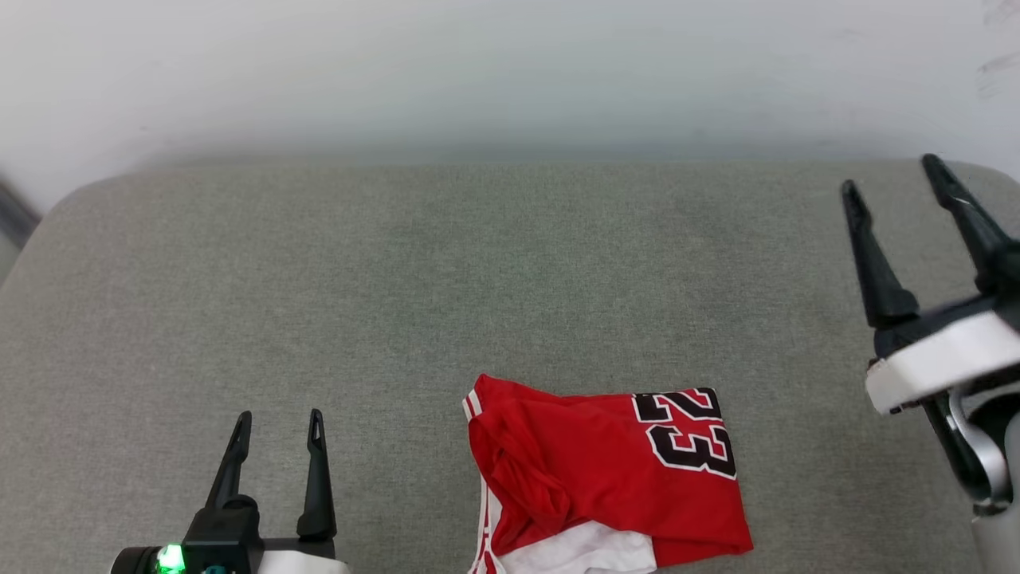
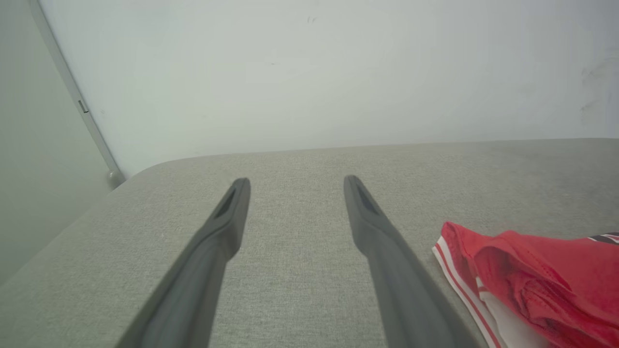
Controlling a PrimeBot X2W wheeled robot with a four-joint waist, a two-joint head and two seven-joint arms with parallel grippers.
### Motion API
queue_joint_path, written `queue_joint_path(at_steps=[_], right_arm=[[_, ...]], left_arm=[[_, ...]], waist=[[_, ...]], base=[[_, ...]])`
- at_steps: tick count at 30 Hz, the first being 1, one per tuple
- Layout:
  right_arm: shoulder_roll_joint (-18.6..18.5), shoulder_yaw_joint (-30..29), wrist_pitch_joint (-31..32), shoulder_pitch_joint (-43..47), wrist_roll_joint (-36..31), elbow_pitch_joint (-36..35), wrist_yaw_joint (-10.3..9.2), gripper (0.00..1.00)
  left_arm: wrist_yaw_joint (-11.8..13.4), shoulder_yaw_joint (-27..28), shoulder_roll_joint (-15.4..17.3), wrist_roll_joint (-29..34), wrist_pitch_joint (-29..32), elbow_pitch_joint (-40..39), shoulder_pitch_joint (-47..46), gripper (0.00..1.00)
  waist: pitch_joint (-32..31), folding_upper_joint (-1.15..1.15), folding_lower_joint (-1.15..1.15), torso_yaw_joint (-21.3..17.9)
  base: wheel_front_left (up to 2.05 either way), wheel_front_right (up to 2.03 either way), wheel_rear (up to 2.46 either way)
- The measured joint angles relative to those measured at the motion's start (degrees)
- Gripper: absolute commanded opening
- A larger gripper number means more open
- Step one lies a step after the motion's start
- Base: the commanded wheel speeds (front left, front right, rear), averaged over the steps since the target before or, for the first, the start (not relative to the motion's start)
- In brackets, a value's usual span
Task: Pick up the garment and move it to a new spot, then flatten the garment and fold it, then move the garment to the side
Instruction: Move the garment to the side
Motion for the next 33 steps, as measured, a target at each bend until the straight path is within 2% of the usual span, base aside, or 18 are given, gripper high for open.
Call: queue_joint_path(at_steps=[3, 9, 12, 14, 20, 23, 29, 33], right_arm=[[-5.13, 5.04, 11.94, -3.39, 5.14, 1.38, 0.01, 1.0], [-14.34, 12.44, 37.45, -6.22, 24.29, 4.22, 0.0, 1.0], [-18.61, 15.52, 45.25, -5.99, 32.44, 4.77, 0.01, 1.0], [-20.07, 16.17, 48.79, -5.31, 37.31, 6.15, -0.01, 1.0], [-19.89, 18.11, 52.65, -3.16, 45.31, 9.45, -0.01, 1.0], [-17.6, 18.26, 51.83, -2.57, 48.2, 11.82, -0.01, 1.0], [-13.77, 20.45, 49.55, -2.67, 50.42, 15.77, 0.0, 1.0], [-13.12, 23.1, 48.65, -3.77, 50.45, 17.41, 0.05, 1.0]], left_arm=[[-0.09, 0.05, -0.04, 0.01, 0.0, 0.0, -0.4, 1.0], [-0.49, -0.11, -0.21, 0.01, 0.0, 0.08, -1.84, 1.0], [-0.57, -0.32, -0.29, 0.01, -0.01, 0.1, -2.85, 1.0], [-0.82, -0.46, -0.31, 0.02, 0.0, 0.18, -3.38, 1.0], [-1.21, -1.09, -0.44, 0.08, -0.01, 0.21, -5.57, 1.0], [-1.36, -1.51, -0.51, 0.09, 0.0, 0.09, -6.68, 1.0], [-1.46, -2.47, -0.62, 0.07, 0.0, 0.11, -8.84, 1.0], [-1.44, -2.99, -0.68, 0.01, -0.01, 0.19, -9.93, 1.0]], waist=[[0.96, 0.0, 0.0, 0.11], [3.01, 0.0, 0.0, 0.38], [4.06, 0.0, 0.0, 0.74], [4.75, 0.0, 0.0, 1.04], [7.27, 0.0, 0.0, 2.26], [8.83, 0.0, 0.0, 2.85], [12.1, 0.0, 0.0, 4.32], [13.96, 0.0, 0.0, 5.3]], base=[[0.0, 0.0, 0.0], [0.0, 0.0, 0.0], [0.0, 0.0, 0.0], [0.0, 0.0, 0.0], [0.0, 0.0, 0.0], [0.0, 0.0, 0.0], [0.0, 0.0, 0.0], [0.0, 0.0, 0.0]])
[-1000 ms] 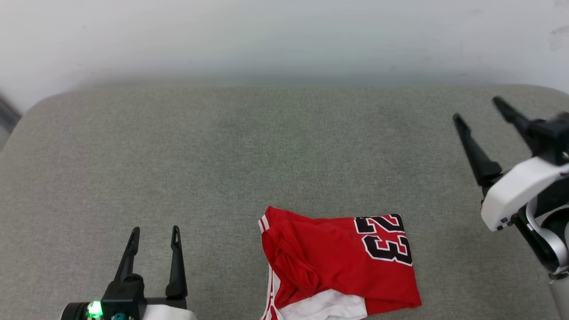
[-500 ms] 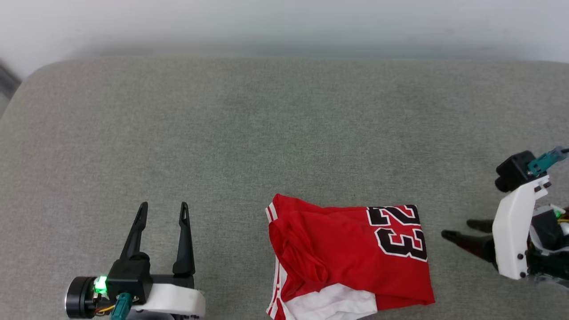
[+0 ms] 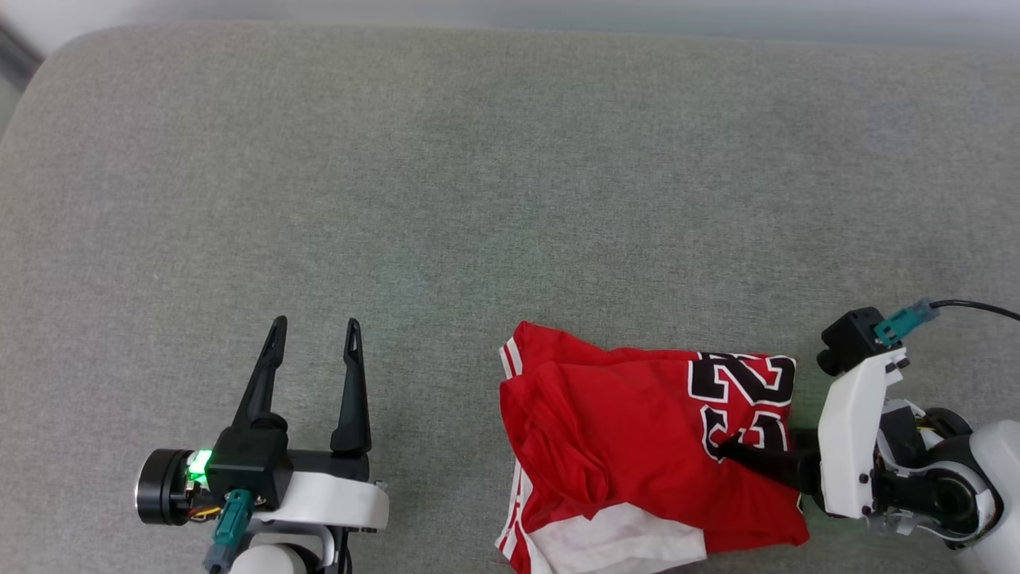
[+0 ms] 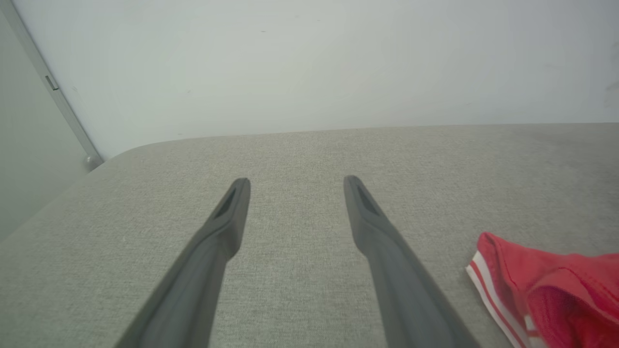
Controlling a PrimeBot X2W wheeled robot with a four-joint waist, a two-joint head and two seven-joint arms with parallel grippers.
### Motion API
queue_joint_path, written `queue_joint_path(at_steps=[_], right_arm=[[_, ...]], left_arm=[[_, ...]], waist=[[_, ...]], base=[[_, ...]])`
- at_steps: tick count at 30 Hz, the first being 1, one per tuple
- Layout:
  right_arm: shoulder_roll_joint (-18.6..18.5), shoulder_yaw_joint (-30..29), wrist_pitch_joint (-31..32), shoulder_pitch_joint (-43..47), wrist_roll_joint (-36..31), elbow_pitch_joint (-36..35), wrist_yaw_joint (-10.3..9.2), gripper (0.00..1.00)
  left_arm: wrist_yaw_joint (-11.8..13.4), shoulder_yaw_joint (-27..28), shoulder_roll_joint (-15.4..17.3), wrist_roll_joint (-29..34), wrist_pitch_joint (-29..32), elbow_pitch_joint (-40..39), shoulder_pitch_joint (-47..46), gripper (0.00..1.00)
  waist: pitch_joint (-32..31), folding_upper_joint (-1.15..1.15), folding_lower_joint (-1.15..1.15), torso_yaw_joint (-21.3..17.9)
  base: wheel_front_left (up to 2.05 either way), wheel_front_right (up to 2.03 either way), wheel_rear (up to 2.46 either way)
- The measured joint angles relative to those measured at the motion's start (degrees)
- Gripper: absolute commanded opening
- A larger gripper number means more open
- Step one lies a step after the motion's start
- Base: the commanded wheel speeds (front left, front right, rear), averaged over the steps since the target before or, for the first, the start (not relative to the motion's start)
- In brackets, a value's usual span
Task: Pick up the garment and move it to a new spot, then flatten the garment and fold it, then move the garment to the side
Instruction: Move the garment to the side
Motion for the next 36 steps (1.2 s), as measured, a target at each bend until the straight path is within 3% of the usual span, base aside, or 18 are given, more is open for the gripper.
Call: queue_joint_path(at_steps=[3, 4, 5, 13, 15, 16, 22, 30, 36], right_arm=[[-0.33, 2.35, -1.58, -0.94, -1.15, 0.91, 0.01, 1.0], [-0.34, 2.77, -2.63, -1.08, -1.18, 1.27, 0.02, 0.47], [-0.42, 3.22, -3.56, -1.16, -1.0, 1.52, 0.02, 0.0], [-3.42, 9.81, -11.61, -4.21, -2.67, -0.36, 0.0, 0.0], [-5.38, 10.39, -13.06, -6.14, -2.96, -2.16, -0.02, 0.0], [-8.77, 11.26, -14.32, -8.65, -3.88, -5.49, -0.04, 0.0], [-14.92, 12.45, -13.76, -12.48, -5.53, -11.38, -0.04, 0.0], [-23.57, 6.87, -13.43, -12.98, -6.59, -10.27, -0.04, 0.0], [-24.5, 2.15, -13.57, -13.5, -10.77, -3.93, -0.04, 0.0]], left_arm=[[0.03, -0.31, -0.05, -0.01, 0.01, 0.18, -0.73, 1.0], [0.09, -0.32, -0.05, -0.03, 0.0, 0.29, -0.8, 1.0], [0.13, -0.38, -0.07, -0.11, 0.0, 0.42, -0.82, 1.0], [0.69, 0.93, -0.11, -0.18, 0.01, 1.18, 0.57, 1.0], [0.82, 1.33, -0.12, -0.16, 0.0, 1.15, 1.51, 1.0], [0.94, 1.81, -0.13, -0.16, 0.0, 0.85, 2.63, 1.0], [1.49, 3.68, -0.15, -0.45, 0.0, -0.41, 4.31, 1.0], [1.09, 4.38, -0.02, 0.1, 0.0, -2.07, 3.46, 1.0], [0.82, 5.06, 1.23, 0.76, 0.0, -3.43, 1.72, 1.0]], waist=[[0.82, 0.0, -0.01, 0.77], [0.98, 0.0, -0.01, 0.95], [1.04, 0.0, -0.01, 1.09], [-1.85, 0.0, 0.0, 0.26], [-2.96, 0.0, 0.0, -0.51], [-4.37, 0.0, 0.0, -2.26], [-5.53, 0.0, 0.0, -7.7], [-2.86, 0.0, 0.0, -15.37], [1.97, 0.0, 0.0, -18.52]], base=[[0.0, 0.0, 0.0], [0.0, 0.0, 0.0], [0.0, 0.0, 0.0], [0.0, 0.0, 0.0], [0.0, 0.0, 0.0], [0.0, 0.0, 0.0], [0.0, 0.0, 0.0], [0.0, 0.0, 0.0], [0.0, 0.0, 0.0]])
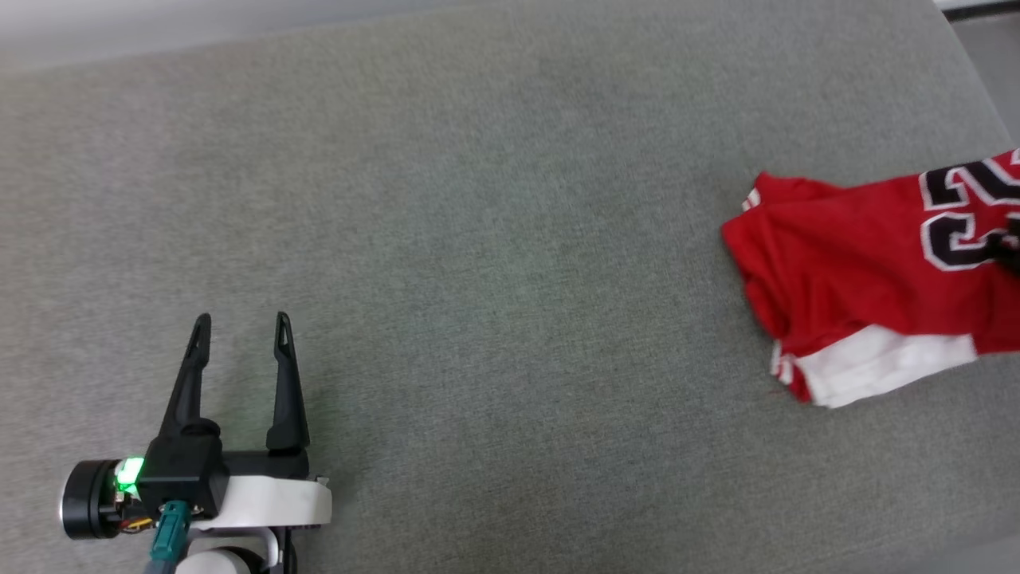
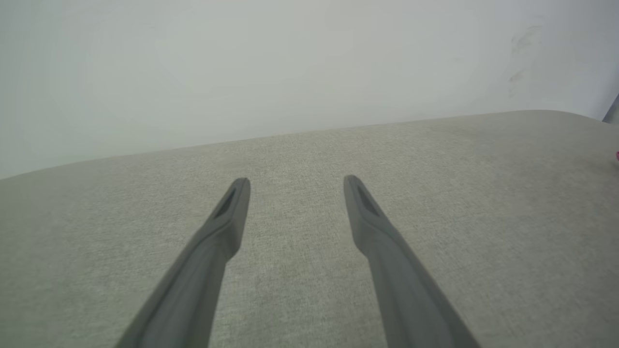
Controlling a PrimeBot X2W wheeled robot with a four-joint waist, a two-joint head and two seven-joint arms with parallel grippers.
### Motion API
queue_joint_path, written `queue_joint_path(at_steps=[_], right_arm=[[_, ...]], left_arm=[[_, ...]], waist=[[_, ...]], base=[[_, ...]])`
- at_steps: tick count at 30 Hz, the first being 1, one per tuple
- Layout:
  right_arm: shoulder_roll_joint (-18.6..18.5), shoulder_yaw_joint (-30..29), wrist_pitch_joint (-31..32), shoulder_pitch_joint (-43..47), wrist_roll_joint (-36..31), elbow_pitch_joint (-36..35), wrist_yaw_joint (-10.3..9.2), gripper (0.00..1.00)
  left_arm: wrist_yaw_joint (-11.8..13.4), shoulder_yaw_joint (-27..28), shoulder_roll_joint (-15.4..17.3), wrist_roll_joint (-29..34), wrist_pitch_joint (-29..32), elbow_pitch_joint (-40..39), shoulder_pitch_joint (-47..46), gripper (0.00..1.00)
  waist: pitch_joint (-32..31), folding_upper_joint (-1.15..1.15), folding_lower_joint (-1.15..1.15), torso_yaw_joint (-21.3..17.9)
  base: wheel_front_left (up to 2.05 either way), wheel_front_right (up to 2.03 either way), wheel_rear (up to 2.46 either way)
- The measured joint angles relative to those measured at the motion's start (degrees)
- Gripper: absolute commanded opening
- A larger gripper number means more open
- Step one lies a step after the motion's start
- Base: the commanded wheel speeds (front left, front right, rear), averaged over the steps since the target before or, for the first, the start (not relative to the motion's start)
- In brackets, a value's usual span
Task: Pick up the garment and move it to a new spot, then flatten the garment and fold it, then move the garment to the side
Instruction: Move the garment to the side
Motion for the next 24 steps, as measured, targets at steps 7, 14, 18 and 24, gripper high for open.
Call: queue_joint_path(at_steps=[7, 14, 18, 24], right_arm=[[1.51, -5.79, -0.66, -4.08, -6.31, 10.42, 0.01, 0.0], [4.71, -13.24, -3.45, -7.89, -13.36, 20.16, 0.01, 0.0], [7.88, -15.68, -4.45, -8.78, -17.3, 25.06, 0.01, 0.45], [9.82, -20.28, -10.98, -10.66, -26.17, 28.95, 0.01, 1.0]], left_arm=[[-0.68, -0.08, 1.85, 0.99, 0.0, -1.72, -2.68, 1.0], [-0.79, -0.46, 2.78, 1.4, 0.0, -3.75, -4.73, 1.0], [-0.42, -0.62, 2.94, 1.43, 0.0, -4.02, -4.97, 1.0], [0.15, -1.51, 2.2, 0.81, 0.0, -3.13, -4.85, 1.0]], waist=[[6.19, 0.0, 0.01, -1.9], [11.42, 0.0, 0.01, -1.8], [12.7, 0.0, 0.01, -1.05], [9.79, 0.0, 0.0, -0.08]], base=[[0.0, 0.0, 0.0], [0.0, 0.0, 0.0], [0.0, 0.0, 0.0], [0.0, 0.0, 0.0]])
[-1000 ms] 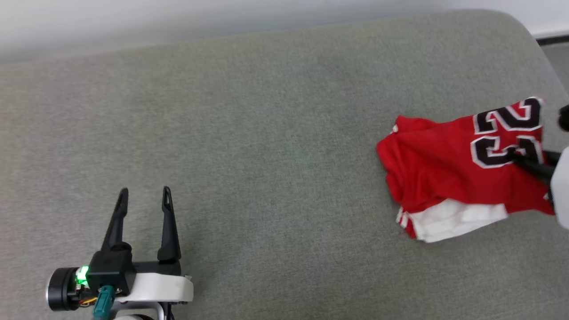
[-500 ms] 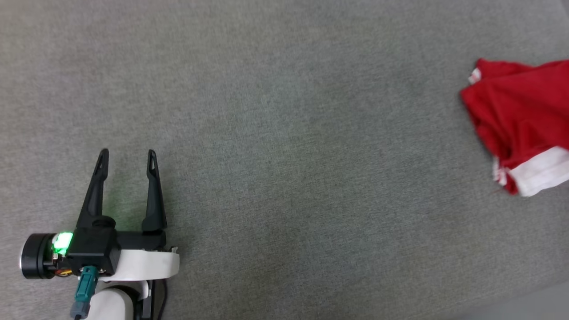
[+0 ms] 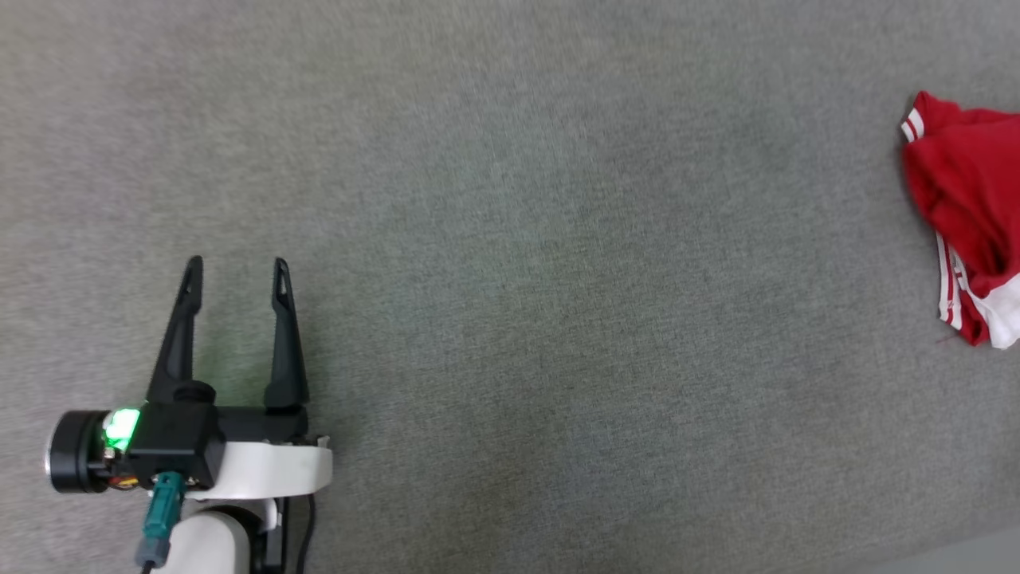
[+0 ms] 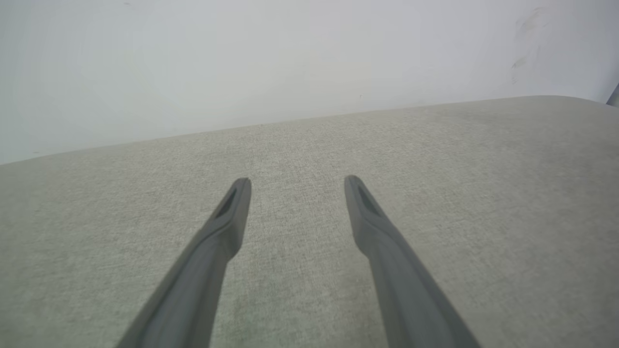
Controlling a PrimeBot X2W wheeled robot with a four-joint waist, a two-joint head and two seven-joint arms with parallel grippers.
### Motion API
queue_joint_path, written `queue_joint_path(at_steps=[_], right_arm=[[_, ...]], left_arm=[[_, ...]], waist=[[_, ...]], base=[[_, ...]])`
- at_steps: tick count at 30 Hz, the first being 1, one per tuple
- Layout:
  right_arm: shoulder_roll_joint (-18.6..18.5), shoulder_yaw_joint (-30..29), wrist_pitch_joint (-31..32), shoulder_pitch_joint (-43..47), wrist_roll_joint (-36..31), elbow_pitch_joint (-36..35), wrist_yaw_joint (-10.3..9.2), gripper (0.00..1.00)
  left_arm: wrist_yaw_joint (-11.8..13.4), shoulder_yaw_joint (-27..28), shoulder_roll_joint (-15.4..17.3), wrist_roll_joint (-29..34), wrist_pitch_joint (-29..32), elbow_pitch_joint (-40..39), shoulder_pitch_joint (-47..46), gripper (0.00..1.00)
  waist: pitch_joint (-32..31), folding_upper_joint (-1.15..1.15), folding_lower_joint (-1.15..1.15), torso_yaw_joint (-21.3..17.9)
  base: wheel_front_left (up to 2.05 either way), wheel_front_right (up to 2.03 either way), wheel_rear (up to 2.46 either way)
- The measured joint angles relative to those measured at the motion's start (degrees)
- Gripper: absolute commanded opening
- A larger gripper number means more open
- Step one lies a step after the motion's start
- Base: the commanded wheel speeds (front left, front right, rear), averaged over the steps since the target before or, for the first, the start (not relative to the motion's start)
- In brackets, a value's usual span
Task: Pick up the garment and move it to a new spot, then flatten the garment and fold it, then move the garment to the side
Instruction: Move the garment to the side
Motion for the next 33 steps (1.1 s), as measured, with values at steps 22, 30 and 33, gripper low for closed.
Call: queue_joint_path(at_steps=[22, 30, 33], right_arm=[[21.57, -6.91, -36.84, 10.34, -18.5, -21.34, -0.01, 1.0], [30.44, -6.27, -37.87, 22.02, -16.0, -26.09, -0.01, 1.0], [34.72, -7.62, -37.99, 29.43, -15.43, -28.04, -0.01, 1.0]], left_arm=[[1.99, -1.93, -3.09, -2.97, 0.0, 3.67, 7.53, 1.0], [1.2, -1.25, -3.3, -3.22, 0.0, 5.73, 9.68, 1.0], [0.7, -1.27, -3.34, -3.32, 0.0, 6.94, 10.54, 1.0]], waist=[[-17.3, 0.0, -0.01, 8.59], [-22.1, 0.0, -0.01, 11.89], [-24.16, 0.0, -0.01, 13.34]], base=[[0.0, 0.0, 0.0], [0.0, 0.0, 0.0], [0.0, 0.0, 0.0]])
